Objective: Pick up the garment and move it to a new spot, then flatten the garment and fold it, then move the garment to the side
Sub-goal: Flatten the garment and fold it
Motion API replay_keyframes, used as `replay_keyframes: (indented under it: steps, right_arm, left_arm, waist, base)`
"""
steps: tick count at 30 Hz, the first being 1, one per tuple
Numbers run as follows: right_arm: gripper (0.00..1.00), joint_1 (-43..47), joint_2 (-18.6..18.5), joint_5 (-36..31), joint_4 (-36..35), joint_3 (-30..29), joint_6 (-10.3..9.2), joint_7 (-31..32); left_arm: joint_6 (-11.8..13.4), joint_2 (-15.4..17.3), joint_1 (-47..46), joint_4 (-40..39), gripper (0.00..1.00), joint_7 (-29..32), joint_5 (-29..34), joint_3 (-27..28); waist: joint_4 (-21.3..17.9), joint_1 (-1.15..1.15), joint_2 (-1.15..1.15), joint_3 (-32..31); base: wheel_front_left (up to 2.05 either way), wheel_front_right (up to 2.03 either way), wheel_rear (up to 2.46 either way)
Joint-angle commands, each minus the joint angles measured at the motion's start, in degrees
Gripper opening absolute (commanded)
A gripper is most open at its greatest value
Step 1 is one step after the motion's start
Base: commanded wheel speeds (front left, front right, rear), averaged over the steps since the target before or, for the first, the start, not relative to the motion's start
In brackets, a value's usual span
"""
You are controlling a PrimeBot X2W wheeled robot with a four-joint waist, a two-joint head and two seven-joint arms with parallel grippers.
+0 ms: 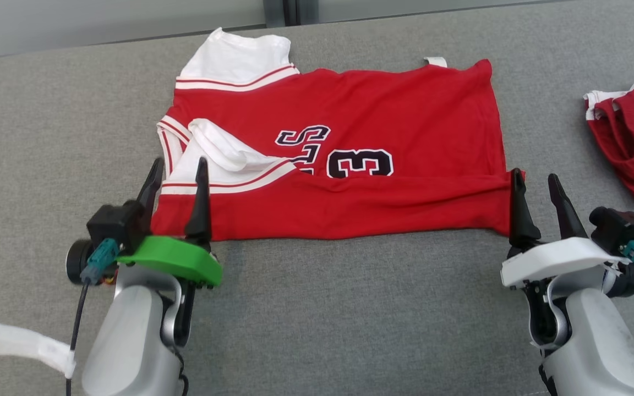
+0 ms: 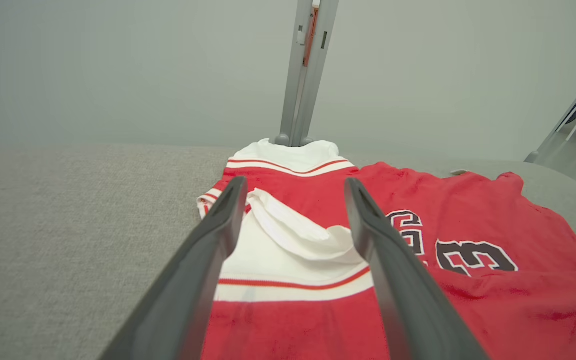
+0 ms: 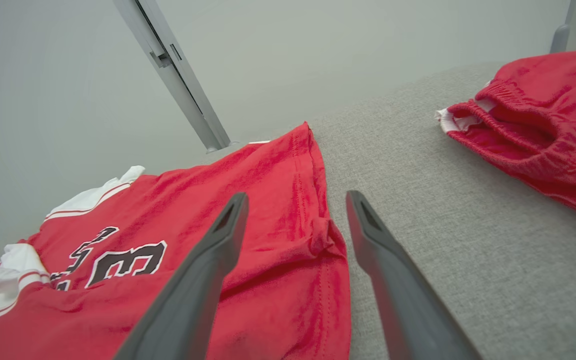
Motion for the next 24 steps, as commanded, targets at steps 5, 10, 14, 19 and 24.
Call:
replay_keyframes:
  steps: [5, 10, 14, 19, 24]
  right_arm:
    - [1.0, 5.1, -0.1, -3.3, -3.6, -0.7, -0.08, -0.2]
    - [1.0, 7.1, -0.1, -3.1, -4.6, -0.1, -0.09, -0.2]
    - [1.0, 7.4, -0.1, -2.8, -4.8, 0.7, -0.09, -0.1]
    - [1.0, 6.9, -0.1, -3.3, -5.2, 1.1, -0.08, 0.2]
    - [1.0, 6.8, -0.1, -3.6, -4.8, 0.9, -0.08, 0.3]
  left_arm:
    - [2.7, 0.2, 5.3, 4.8, 1.0, 1.0, -1.9, 2.5]
    - [3.7, 0.2, 5.0, 9.1, 1.0, 4.9, -5.1, 3.4]
    - [4.2, 0.2, 3.0, 11.9, 1.0, 7.3, -9.6, 3.7]
    - [4.9, 0.2, 0.4, 16.3, 1.0, 9.3, -12.8, 4.1]
    - [5.0, 0.3, -1.6, 20.1, 0.34, 9.7, -14.0, 4.7]
  waist:
    - [2.0, 0.0, 0.0, -4.1]
    - [1.9, 0.0, 0.0, -5.3]
    - [1.0, 0.0, 0.0, -5.2]
    - [-0.7, 0.0, 0.0, -4.3]
    - [-2.0, 0.0, 0.0, -3.8]
  base:
    - [0.0, 0.0, 0.0]
    - [0.0, 0.0, 0.0]
    - [0.0, 0.0, 0.0]
    - [0.0, 0.0, 0.0]
    - [0.0, 0.0, 0.0]
